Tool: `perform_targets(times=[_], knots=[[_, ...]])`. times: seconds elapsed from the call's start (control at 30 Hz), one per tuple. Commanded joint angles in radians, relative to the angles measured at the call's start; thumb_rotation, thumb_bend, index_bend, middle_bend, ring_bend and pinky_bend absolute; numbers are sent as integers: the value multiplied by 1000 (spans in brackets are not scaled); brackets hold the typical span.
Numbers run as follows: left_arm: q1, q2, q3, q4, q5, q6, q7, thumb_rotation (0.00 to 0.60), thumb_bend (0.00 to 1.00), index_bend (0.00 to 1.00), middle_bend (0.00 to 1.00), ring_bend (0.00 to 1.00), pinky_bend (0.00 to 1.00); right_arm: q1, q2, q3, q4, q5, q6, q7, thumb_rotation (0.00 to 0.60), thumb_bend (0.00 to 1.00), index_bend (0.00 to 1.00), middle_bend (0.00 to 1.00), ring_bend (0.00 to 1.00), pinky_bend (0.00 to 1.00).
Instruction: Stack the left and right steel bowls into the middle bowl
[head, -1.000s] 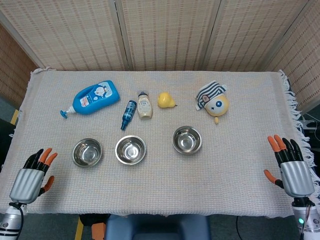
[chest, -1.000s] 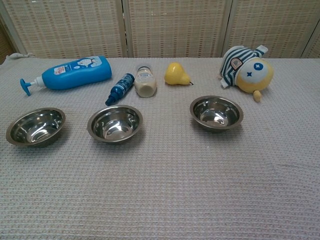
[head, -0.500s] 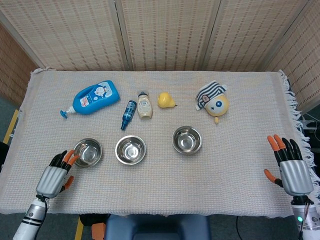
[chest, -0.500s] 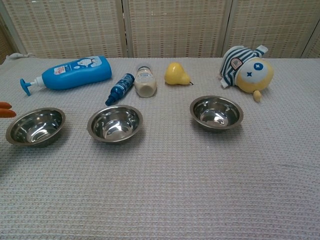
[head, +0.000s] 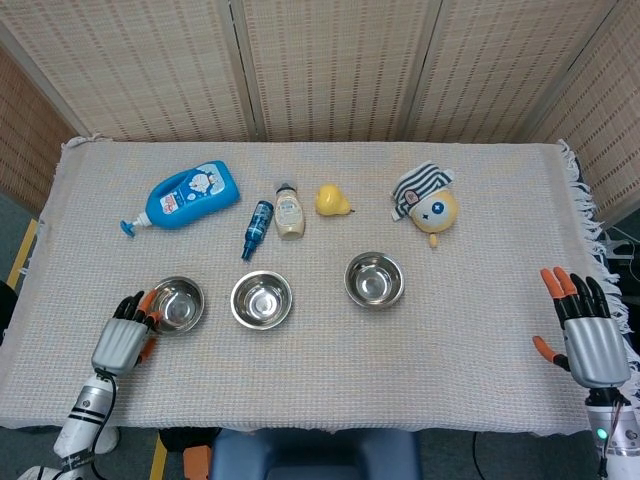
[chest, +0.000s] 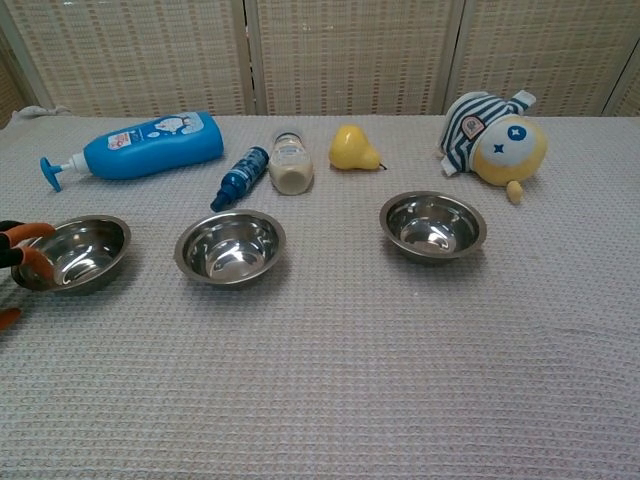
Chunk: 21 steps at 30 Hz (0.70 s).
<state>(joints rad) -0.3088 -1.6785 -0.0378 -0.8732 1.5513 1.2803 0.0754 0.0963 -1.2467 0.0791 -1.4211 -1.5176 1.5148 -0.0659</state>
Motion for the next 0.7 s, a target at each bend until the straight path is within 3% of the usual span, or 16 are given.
perform_targets(times=[0.03, 0.1, 0.23, 0.7], knots=[[-12, -79, -5, 123, 34, 95, -89, 600, 552, 656, 82, 0, 124, 1, -1, 1, 0, 5, -5, -2, 600, 102, 0, 0, 0, 0], [-18, -102, -5, 167, 46, 125, -120, 600, 626, 729, 114, 0, 128, 2, 0, 0, -1, 8, -11, -2, 600, 102, 0, 0, 0, 0], [-37, -122, -11, 202, 69, 192, -151, 600, 647, 750, 132, 0, 131, 1, 3, 1, -6, 12, -13, -4, 600, 101, 0, 0, 0, 0], [-178, -165, -41, 72, 117, 190, -73, 600, 648, 757, 146, 0, 132, 0, 10, 2, -19, 21, -19, -6, 600, 101, 0, 0, 0, 0]])
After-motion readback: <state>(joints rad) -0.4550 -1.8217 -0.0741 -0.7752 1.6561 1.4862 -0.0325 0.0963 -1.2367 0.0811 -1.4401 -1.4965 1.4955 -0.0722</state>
